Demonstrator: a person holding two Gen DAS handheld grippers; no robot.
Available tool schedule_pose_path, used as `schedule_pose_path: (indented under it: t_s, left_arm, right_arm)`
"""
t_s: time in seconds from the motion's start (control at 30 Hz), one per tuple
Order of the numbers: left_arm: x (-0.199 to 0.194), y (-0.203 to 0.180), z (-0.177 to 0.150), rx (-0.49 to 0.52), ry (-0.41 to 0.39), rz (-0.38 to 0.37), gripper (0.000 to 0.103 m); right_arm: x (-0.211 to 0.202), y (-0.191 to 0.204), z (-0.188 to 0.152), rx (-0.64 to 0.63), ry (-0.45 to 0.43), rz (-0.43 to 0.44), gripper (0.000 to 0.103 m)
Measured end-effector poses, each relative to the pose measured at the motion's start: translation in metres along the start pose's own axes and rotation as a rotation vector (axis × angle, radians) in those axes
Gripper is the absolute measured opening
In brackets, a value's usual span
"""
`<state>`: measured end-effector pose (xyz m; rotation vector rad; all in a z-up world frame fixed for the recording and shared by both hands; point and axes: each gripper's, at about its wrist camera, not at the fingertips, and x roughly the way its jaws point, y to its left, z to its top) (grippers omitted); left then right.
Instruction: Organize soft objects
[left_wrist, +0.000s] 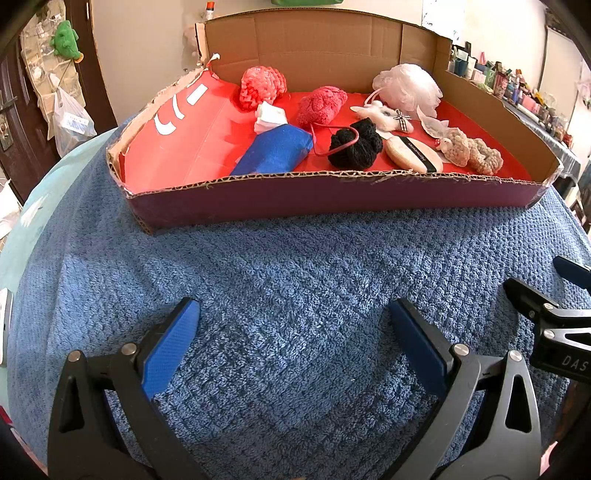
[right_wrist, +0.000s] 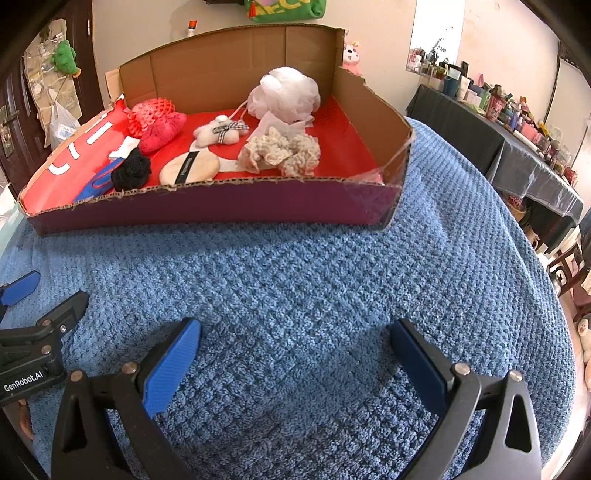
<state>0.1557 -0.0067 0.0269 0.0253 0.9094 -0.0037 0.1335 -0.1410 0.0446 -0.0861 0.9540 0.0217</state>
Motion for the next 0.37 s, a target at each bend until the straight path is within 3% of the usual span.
schedule_pose_path:
  t_s: [0.37]
  left_arm:
    - [-0.0006,0.0016,0.0003,-0.005,0.001,-0.007,0.103]
  right_arm:
    - [-0.0003,-0.0005,-0.0005,0.001,0.000,0.002,0.103]
